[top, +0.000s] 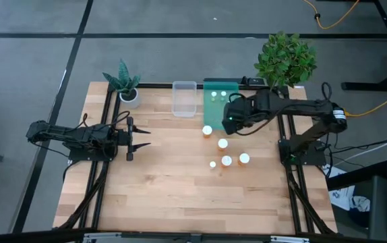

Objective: Pick and place medicine bottles into bin by pill shape (circle, oval)
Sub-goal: Put the blue tablet bottle into the blue bin

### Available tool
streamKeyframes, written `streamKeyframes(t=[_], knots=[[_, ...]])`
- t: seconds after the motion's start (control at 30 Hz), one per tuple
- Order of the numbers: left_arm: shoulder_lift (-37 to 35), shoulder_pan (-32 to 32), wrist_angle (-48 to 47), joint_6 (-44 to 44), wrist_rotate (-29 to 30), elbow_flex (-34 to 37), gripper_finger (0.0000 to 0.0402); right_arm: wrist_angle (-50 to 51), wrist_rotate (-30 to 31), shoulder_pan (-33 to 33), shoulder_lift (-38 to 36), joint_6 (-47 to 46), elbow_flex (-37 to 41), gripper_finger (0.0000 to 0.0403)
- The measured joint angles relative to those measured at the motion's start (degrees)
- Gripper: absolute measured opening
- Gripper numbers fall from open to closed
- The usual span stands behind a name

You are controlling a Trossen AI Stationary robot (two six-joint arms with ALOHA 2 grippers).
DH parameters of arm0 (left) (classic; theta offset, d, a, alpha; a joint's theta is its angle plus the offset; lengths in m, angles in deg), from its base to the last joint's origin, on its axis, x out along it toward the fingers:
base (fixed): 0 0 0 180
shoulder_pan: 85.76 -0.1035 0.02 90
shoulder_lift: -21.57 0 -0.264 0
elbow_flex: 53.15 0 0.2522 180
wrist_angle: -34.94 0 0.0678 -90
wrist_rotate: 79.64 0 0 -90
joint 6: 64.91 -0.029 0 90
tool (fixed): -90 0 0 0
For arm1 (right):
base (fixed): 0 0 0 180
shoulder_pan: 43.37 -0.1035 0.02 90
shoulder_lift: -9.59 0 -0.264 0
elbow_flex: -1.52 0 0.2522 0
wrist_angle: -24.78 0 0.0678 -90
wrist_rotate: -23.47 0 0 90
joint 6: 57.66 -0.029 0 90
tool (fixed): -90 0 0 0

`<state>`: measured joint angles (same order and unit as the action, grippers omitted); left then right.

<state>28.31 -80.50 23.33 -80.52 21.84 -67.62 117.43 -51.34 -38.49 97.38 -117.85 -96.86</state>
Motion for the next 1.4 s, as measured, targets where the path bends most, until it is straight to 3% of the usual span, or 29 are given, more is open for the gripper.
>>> streamKeyframes(t=[0.27, 0.63, 0.77, 1.13, 1.4], knots=[[-0.02, -0.01, 0.02, 0.0, 0.01, 0.0, 0.0195, -14.36, -4.73, 7.63, 2.5, 1.65, 9.22, 0.0129], [0.0, 0.01, 0.0, 0.0, 0.01, 0.0, 0.0195, -31.75, -7.02, 14.81, 11.28, 10.92, 9.66, 0.0129], [-0.01, 0.0, 0.0, 0.0, 0.0, 0.01, 0.0195, -33.05, -9.47, 16.56, 15.39, 11.29, 9.09, 0.0129], [-0.02, 0.0, 0.0, 0.0, -0.01, 0.0, 0.0195, -30.53, -9.26, 19.08, 23.72, 15.65, 1.37, 0.0129], [-0.02, 0.0, 0.0, 0.0, 0.0, 0.0, 0.0195, -30.61, -8.99, 19.21, 24.72, 16.76, 1.29, 0.0129]])
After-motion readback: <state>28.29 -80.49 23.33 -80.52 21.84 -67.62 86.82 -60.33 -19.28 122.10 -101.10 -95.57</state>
